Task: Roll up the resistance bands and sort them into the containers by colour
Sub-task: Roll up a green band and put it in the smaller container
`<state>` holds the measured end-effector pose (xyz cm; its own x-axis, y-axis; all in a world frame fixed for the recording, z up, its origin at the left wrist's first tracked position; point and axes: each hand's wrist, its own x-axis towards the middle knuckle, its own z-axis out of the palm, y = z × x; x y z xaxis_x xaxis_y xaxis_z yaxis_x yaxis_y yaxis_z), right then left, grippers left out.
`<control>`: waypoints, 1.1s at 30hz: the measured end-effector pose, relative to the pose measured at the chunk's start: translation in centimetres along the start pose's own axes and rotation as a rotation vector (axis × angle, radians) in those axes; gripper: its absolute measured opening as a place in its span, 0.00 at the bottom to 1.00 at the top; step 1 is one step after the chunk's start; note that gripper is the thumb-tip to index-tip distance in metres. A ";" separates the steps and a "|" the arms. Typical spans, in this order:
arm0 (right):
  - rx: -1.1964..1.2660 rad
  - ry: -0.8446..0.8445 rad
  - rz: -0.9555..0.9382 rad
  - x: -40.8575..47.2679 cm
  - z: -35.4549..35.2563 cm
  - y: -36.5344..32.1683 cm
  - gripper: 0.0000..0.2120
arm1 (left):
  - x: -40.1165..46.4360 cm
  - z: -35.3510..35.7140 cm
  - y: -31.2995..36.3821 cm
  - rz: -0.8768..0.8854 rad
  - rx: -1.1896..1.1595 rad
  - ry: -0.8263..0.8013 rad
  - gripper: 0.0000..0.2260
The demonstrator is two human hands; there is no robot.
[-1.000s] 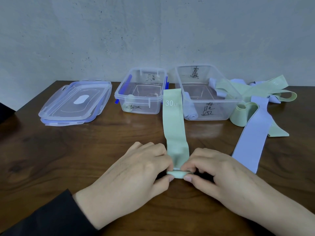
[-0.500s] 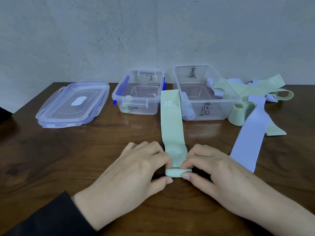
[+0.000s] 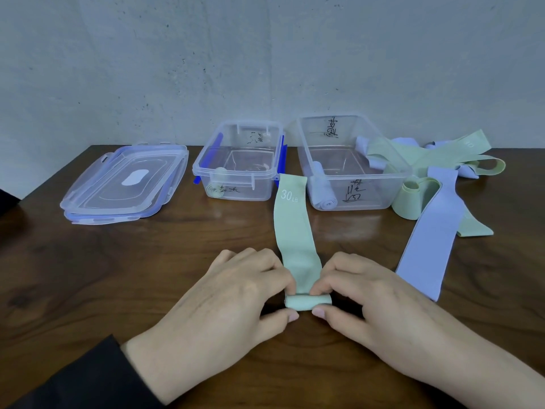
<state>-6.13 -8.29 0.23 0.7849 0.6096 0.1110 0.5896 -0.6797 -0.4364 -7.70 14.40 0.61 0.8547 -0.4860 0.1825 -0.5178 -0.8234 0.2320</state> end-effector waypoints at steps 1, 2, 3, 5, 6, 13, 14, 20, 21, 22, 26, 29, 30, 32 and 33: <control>0.007 0.001 0.000 0.0 -0.1 0.0 0.10 | 0.0 0.0 0.0 0.001 -0.002 -0.006 0.11; 0.014 0.004 0.002 0.0 -0.1 -0.1 0.10 | 0.0 0.0 0.0 0.001 -0.008 -0.012 0.12; 0.017 0.005 0.005 0.0 -0.1 -0.1 0.10 | 0.0 0.0 0.0 0.001 -0.014 -0.014 0.14; 0.011 -0.004 0.011 0.0 0.0 -0.1 0.10 | -0.1 -0.1 0.1 0.001 -0.015 -0.014 0.15; 0.004 -0.008 0.014 0.0 0.1 -0.2 0.10 | -0.1 -0.1 0.1 -0.001 -0.013 -0.014 0.15; 0.002 -0.008 0.012 0.1 0.0 -0.1 0.11 | -0.1 0.1 0.0 0.004 -0.004 -0.003 0.10; 0.004 -0.007 0.011 0.1 -0.1 -0.2 0.12 | -0.1 0.1 0.0 0.002 -0.007 -0.002 0.10; -0.003 0.006 0.016 0.2 0.2 -0.1 0.10 | 0.0 0.1 -0.3 -0.039 -0.056 0.026 0.15; -0.007 0.012 0.013 0.2 0.2 -0.1 0.09 | 0.0 0.1 -0.4 -0.063 -0.075 0.042 0.16; -0.011 0.016 0.008 0.2 0.2 -0.1 0.09 | 0.1 0.1 -0.6 -0.080 -0.080 0.051 0.17; -0.025 -0.009 -0.018 0.1 0.1 -0.2 0.10 | 0.5 0.7 -1.4 -0.100 -0.066 -0.008 0.22; -0.005 -0.025 -0.041 -0.1 -0.1 -0.3 0.08 | 0.9 1.3 -1.7 -0.102 -0.089 -0.059 0.27; -0.001 -0.031 -0.047 -0.2 -0.2 -0.4 0.08 | 1.1 1.4 -1.8 -0.097 -0.092 -0.072 0.27; 0.003 -0.040 -0.059 -0.3 -0.2 -0.5 0.08 | 1.4 1.7 -1.9 -0.090 -0.083 -0.101 0.25; 0.002 -0.043 -0.061 -0.4 -0.3 -0.5 0.08 | 1.5 1.8 -2.0 -0.085 -0.070 -0.111 0.25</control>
<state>-6.68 -8.32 0.63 0.7386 0.6669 0.0987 0.6356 -0.6399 -0.4319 -5.30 14.82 -1.34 0.8926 -0.4477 0.0536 -0.4412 -0.8427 0.3085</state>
